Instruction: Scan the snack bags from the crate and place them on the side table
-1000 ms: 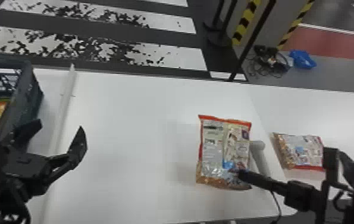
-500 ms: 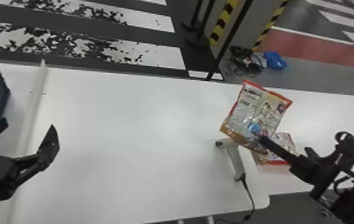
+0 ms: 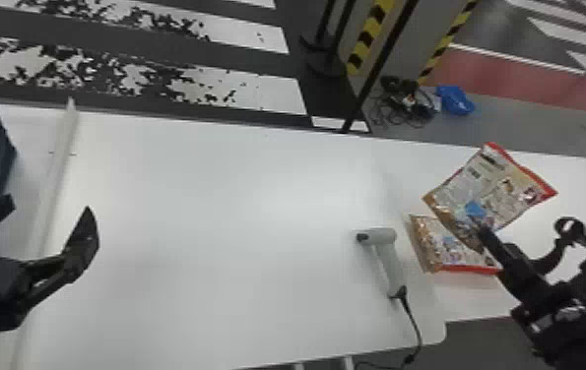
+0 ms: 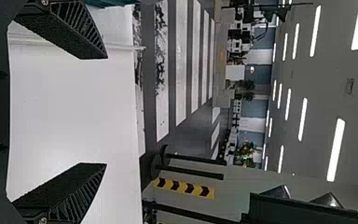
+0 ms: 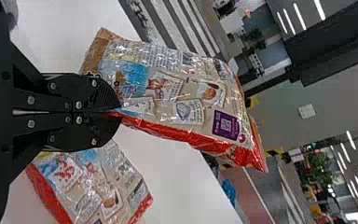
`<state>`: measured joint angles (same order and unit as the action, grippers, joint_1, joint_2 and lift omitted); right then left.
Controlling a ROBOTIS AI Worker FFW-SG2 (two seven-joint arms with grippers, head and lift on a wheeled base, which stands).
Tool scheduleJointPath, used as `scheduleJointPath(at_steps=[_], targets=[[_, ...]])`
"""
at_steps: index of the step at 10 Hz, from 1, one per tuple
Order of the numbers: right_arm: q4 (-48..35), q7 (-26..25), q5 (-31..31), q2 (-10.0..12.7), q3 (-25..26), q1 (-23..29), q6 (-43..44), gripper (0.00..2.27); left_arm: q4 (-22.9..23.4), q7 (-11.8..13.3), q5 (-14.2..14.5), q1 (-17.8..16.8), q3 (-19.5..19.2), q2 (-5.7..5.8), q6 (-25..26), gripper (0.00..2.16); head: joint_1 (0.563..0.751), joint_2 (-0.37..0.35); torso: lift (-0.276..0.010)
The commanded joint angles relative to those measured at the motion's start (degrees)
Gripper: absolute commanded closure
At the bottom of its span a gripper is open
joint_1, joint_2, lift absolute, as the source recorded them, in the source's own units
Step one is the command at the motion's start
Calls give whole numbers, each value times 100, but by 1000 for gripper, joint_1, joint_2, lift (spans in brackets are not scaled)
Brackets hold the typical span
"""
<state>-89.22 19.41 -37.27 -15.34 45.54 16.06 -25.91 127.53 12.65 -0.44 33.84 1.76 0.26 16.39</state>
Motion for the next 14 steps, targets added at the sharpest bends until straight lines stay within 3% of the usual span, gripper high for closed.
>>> scheduleJointPath(at_steps=[1, 2, 3, 4, 5, 6, 10, 11, 14], targets=[[950, -122, -43, -198, -186, -262, 837, 2142, 9, 0, 0, 17, 8, -41, -8, 39, 695, -350, -94], [1443, -271, -52, -285, -336, -402, 1382, 2020, 18, 0, 0, 26, 8, -41, -8, 39, 695, -350, -94], [1820, -298, -25, -400, -485, -516, 1628, 1747, 27, 0, 9, 43, 0, -41, -8, 39, 695, -350, -94], [2023, -298, 10, -444, -555, -604, 1628, 1075, 35, 9, 9, 61, 0, -41, -8, 39, 695, -350, -94], [2084, -298, 27, -461, -643, -631, 1628, 113, 53, 9, 18, 87, -9, -41, -25, 39, 695, -350, -94], [2084, -298, 10, -461, -652, -631, 1628, -2, 71, 9, 18, 114, -18, -41, -25, 39, 695, -350, -94], [1355, -386, -87, -259, -582, -253, 1910, 63, 176, 9, 18, 184, -18, -41, -60, 39, 695, -350, -94], [845, -447, -78, -136, -564, -24, 2015, 63, 202, 9, 18, 202, 0, -41, -60, 39, 695, -350, -94], [-1238, -456, 124, 558, -977, 1022, 2683, 63, 246, -26, -17, 237, 61, -41, -60, 39, 695, -350, -94]])
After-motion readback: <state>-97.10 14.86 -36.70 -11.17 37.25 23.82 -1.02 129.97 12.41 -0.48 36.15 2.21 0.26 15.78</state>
